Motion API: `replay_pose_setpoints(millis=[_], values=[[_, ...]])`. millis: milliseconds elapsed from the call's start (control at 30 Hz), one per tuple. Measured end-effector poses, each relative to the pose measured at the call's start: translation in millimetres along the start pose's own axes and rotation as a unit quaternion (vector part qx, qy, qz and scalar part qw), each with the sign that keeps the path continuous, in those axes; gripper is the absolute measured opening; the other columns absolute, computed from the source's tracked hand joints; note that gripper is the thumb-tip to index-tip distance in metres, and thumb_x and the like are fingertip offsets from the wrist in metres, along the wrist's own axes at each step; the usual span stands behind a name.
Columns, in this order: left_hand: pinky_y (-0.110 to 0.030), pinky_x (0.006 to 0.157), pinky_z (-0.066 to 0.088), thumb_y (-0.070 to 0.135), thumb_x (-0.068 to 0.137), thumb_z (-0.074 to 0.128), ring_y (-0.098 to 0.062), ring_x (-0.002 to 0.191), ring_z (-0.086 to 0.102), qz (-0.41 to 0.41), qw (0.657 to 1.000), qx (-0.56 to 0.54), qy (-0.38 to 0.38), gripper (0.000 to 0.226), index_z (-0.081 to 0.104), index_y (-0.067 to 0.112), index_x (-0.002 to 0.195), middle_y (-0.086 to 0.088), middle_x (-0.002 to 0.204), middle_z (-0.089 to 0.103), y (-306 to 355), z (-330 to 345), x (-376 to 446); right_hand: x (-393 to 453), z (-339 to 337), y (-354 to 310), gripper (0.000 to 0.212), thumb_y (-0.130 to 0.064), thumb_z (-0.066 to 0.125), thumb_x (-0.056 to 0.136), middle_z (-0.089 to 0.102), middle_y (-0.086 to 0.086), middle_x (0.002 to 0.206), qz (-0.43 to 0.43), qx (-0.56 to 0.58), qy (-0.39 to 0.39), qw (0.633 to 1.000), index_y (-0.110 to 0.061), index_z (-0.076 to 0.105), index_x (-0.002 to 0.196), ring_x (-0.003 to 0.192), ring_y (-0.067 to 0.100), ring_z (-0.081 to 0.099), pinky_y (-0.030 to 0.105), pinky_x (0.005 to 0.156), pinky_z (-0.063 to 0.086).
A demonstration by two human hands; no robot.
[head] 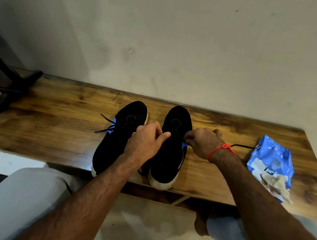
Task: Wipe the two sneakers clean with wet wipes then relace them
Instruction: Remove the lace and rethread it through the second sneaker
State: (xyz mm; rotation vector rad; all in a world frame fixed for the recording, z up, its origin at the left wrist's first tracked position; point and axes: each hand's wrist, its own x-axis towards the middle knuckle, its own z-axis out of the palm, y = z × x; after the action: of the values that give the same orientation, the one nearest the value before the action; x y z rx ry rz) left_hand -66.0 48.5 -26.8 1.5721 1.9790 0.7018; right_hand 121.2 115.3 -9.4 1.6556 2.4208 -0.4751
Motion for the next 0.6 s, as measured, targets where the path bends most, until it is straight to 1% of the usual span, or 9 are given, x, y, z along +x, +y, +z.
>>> replay_pose_setpoints(millis=[67, 100, 167, 200, 267, 367, 467, 533, 600], values=[[-0.028, 0.068, 0.057, 0.044, 0.104, 0.051, -0.011, 0.086, 0.067, -0.005, 0.999, -0.041, -0.014, 0.026, 0.065, 0.022, 0.107, 0.004, 0.096, 0.068, -4, -1, 3, -1, 2, -4, 0.026, -0.037, 0.049, 0.101, 0.063, -0.007, 0.128, -0.017, 0.073, 0.020, 0.997, -0.036, 0.062, 0.123, 0.125, 0.025, 0.051, 0.051, 0.105, 0.031], [-0.023, 0.068, 0.054, 0.039, 0.106, 0.048, -0.012, 0.087, 0.066, -0.005, 0.999, -0.043, -0.023, 0.026, 0.066, 0.020, 0.111, 0.002, 0.097, 0.069, -6, -3, 4, -1, 2, -5, 0.027, -0.037, 0.050, 0.101, 0.063, -0.007, 0.130, -0.021, 0.096, 0.029, 0.995, -0.035, 0.061, 0.125, 0.126, 0.025, 0.051, 0.050, 0.105, 0.033], [-0.014, 0.064, 0.047, 0.029, 0.105, 0.053, -0.009, 0.085, 0.064, 0.001, 0.999, -0.033, -0.041, 0.020, 0.070, 0.019, 0.108, 0.003, 0.095, 0.068, -9, -5, 4, -1, 3, -5, 0.023, -0.035, 0.053, 0.100, 0.065, -0.007, 0.126, -0.023, 0.090, 0.029, 0.995, -0.034, 0.063, 0.121, 0.123, 0.024, 0.053, 0.048, 0.104, 0.035], [-0.013, 0.064, 0.047, 0.026, 0.103, 0.057, -0.007, 0.084, 0.063, 0.003, 0.999, -0.028, -0.040, 0.017, 0.072, 0.019, 0.106, 0.004, 0.093, 0.068, -11, -5, 4, 0, 4, -4, 0.020, -0.035, 0.054, 0.099, 0.066, -0.007, 0.120, -0.021, 0.085, 0.024, 0.996, -0.033, 0.064, 0.116, 0.119, 0.023, 0.054, 0.048, 0.103, 0.037], [-0.018, 0.068, 0.052, 0.025, 0.099, 0.065, -0.008, 0.082, 0.064, 0.011, 1.000, -0.017, -0.015, 0.013, 0.075, 0.017, 0.097, 0.004, 0.089, 0.069, -12, -5, 5, 0, 6, -3, 0.013, -0.033, 0.056, 0.098, 0.068, -0.006, 0.107, -0.021, 0.098, 0.013, 0.995, -0.029, 0.067, 0.103, 0.109, 0.022, 0.058, 0.048, 0.098, 0.042], [-0.034, 0.076, 0.059, 0.027, 0.098, 0.066, -0.011, 0.081, 0.065, 0.007, 1.000, 0.000, -0.001, 0.016, 0.074, 0.015, 0.093, 0.002, 0.088, 0.068, -12, -2, 6, 0, 8, -2, 0.010, -0.031, 0.056, 0.097, 0.068, -0.003, 0.097, -0.035, 0.126, -0.001, 0.991, -0.027, 0.065, 0.094, 0.097, 0.021, 0.061, 0.046, 0.090, 0.049], [-0.038, 0.072, 0.057, 0.033, 0.103, 0.057, -0.012, 0.081, 0.061, 0.003, 0.999, 0.052, -0.007, 0.021, 0.068, 0.017, 0.093, 0.003, 0.092, 0.063, -9, 1, 3, -3, 5, -2, 0.013, -0.023, 0.056, 0.098, 0.069, 0.002, 0.098, -0.046, 0.169, -0.026, 0.984, -0.017, 0.068, 0.098, 0.094, 0.020, 0.063, 0.036, 0.083, 0.052], [-0.040, 0.073, 0.057, 0.034, 0.104, 0.054, -0.013, 0.083, 0.060, 0.009, 0.998, 0.056, -0.006, 0.021, 0.065, 0.019, 0.094, 0.004, 0.095, 0.059, -8, 3, 4, -5, 2, -2, 0.012, -0.022, 0.058, 0.097, 0.068, 0.000, 0.102, -0.051, 0.186, -0.044, 0.980, -0.017, 0.068, 0.101, 0.096, 0.017, 0.061, 0.031, 0.082, 0.049], [-0.041, 0.074, 0.058, 0.033, 0.103, 0.054, -0.014, 0.084, 0.060, 0.010, 0.999, 0.049, -0.011, 0.018, 0.064, 0.019, 0.096, 0.005, 0.093, 0.058, -8, 2, 5, -5, 1, -2, 0.011, -0.023, 0.061, 0.097, 0.067, 0.000, 0.102, -0.061, 0.189, -0.046, 0.979, -0.017, 0.068, 0.102, 0.096, 0.016, 0.060, 0.030, 0.082, 0.048]])
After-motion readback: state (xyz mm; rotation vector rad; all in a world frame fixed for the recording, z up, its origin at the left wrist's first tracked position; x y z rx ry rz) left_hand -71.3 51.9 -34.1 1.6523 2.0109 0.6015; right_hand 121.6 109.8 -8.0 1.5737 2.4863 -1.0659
